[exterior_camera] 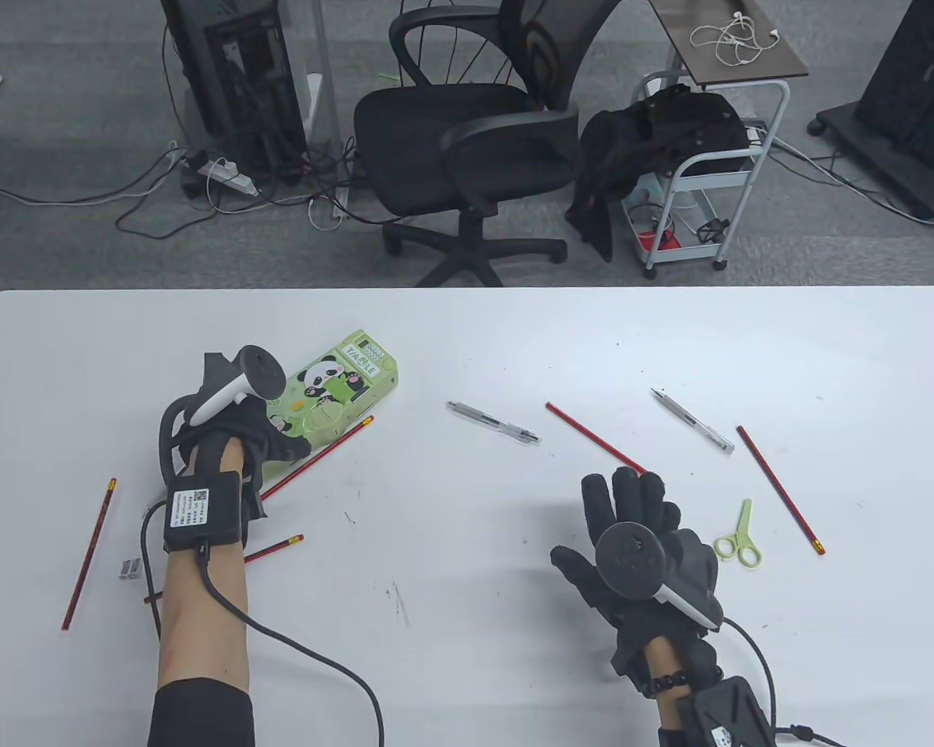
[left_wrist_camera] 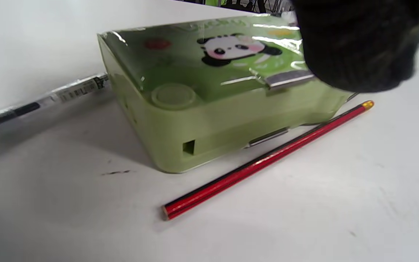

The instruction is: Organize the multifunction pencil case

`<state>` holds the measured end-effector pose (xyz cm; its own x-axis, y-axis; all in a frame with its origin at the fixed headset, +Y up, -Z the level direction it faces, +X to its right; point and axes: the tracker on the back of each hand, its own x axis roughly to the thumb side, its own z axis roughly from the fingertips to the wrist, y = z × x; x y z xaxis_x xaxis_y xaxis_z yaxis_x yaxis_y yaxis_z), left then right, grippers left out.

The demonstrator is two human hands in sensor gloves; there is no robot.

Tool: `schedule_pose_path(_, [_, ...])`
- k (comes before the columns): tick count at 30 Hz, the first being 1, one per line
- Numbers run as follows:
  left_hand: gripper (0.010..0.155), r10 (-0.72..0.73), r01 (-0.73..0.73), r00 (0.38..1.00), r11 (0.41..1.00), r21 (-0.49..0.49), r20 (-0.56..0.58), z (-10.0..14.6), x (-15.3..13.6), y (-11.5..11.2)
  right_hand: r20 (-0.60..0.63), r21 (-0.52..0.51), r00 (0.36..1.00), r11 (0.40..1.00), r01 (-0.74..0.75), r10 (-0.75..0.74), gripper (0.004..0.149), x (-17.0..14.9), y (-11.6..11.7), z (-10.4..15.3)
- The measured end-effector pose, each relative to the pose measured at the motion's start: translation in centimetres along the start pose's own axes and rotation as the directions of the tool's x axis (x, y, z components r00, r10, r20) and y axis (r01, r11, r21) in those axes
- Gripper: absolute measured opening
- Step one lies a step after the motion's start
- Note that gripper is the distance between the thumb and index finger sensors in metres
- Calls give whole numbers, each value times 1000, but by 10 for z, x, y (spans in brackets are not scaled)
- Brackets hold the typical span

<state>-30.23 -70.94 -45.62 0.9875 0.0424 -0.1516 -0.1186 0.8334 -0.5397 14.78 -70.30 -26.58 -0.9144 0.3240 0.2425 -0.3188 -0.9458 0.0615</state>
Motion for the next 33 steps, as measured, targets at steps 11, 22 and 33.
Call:
schedule_pose_path(11, [121,-37,37,999,998,42,1,-23,4,-17,0,4,1000,1000,0,0,91,0,0,-1])
schedule_pose_path(22, [116,3,-32,994,961,276,106,10,2,7,7,-19,1000,1000,15,-14,91,0,-1,0])
schedule_pose_path(33, [116,-364,186,861,875,446,356,108,72,-10,22,-68,999,997,36,-34,91,-3,-9,5])
